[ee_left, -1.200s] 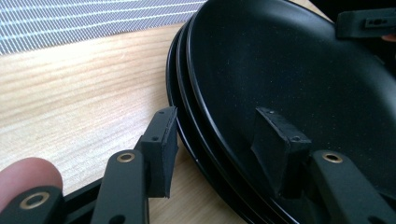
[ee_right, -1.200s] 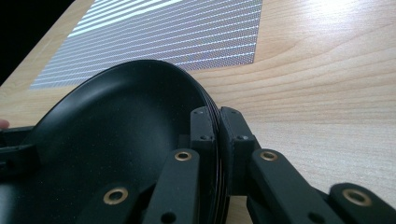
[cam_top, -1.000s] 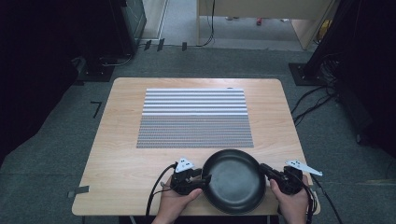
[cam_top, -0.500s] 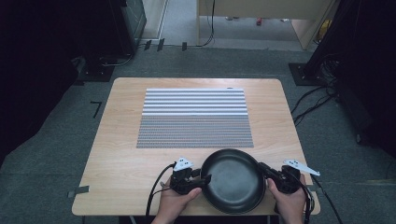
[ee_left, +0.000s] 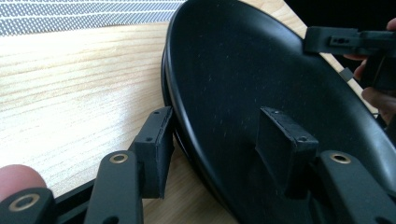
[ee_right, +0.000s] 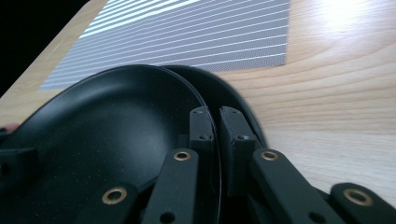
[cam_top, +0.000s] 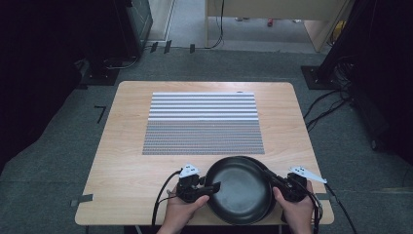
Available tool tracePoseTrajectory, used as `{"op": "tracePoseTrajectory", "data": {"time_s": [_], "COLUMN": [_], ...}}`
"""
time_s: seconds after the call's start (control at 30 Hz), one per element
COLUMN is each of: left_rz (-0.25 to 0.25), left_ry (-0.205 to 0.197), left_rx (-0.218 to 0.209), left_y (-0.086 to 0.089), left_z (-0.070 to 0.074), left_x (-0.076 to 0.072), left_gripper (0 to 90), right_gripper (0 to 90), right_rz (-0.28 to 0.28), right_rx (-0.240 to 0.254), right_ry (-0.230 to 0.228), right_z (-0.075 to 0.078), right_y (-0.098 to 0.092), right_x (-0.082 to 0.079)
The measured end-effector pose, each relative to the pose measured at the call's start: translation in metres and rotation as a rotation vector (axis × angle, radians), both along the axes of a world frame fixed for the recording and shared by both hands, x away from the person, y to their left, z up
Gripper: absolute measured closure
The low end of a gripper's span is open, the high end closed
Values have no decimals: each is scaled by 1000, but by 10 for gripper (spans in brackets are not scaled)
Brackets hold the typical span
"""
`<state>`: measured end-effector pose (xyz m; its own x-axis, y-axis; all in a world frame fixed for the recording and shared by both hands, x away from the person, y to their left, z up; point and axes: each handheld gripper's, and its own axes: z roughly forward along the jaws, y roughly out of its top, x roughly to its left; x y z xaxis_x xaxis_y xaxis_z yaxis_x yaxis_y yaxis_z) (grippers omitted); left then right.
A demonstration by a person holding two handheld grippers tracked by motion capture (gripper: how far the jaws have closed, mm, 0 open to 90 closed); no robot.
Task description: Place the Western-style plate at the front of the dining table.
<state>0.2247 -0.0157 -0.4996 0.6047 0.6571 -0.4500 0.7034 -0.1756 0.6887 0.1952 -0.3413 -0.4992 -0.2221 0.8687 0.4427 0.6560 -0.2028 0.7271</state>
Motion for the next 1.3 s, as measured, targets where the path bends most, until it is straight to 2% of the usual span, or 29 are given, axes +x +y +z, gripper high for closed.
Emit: {"op": "tracePoseTrajectory", "data": {"time_s": [0.13, 0.27, 0.43, 0.53, 0.6, 0.8, 0.83, 0.87, 0.9, 0.97, 1.0, 1.03, 1.1, 1.17, 1.2, 1.23, 1.3], "left_rz": [-8, -27, -30, -31, -38, -47, -52, -52, -52, -50, -50, -46, -45, -42, -40, -43, -43], "left_ry": [-9, -8, -19, -8, 13, 31, 43, 43, 68, 83, 83, 85, 85, 91, 94, 98, 106], "left_rx": [5, 9, 21, 15, -9, -30, -40, -40, -66, -79, -79, -79, -78, -79, -80, -86, -98], "left_y": [1, 3, 4, 6, 10, 13, 14, 14, 16, 18, 18, 18, 18, 18, 18, 19, 20], "left_z": [1, 3, 4, 5, 4, 3, 3, 3, 1, 0, 0, 1, 1, 1, 1, 2, 2], "left_x": [0, -2, -4, -4, -2, -2, -1, -1, 0, 0, 0, 0, 0, 0, 0, 0, 0], "left_gripper": [482, 501, 529, 576, 596, 621, 624, 630, 638, 656, 658, 658, 660, 664, 664, 669, 676], "right_gripper": [839, 824, 797, 793, 764, 735, 730, 730, 759, 795, 795, 804, 806, 821, 821, 834, 834], "right_rz": [11, 23, 38, 35, 29, 4, -8, -8, -30, -22, -22, -16, -21, -28, -28, -34, -31], "right_rx": [-17, 2, -4, 2, 22, 32, 64, 64, 155, 270, 270, 313, 311, 345, 345, 399, 396], "right_ry": [-9, -3, 8, 22, 49, 80, 92, 92, 132, 179, 179, 192, 190, 196, 196, 208, 185], "right_z": [0, -2, -4, -4, -4, -6, -8, -8, -11, -16, -16, -18, -18, -20, -20, -21, -19], "right_y": [3, 1, 3, 2, 1, 5, 6, 6, 1, -8, -8, -12, -11, -14, -14, -16, -16], "right_x": [0, 0, 0, -1, -3, -8, -8, -8, -6, -3, -3, -2, -3, -3, -3, -4, -5]}}
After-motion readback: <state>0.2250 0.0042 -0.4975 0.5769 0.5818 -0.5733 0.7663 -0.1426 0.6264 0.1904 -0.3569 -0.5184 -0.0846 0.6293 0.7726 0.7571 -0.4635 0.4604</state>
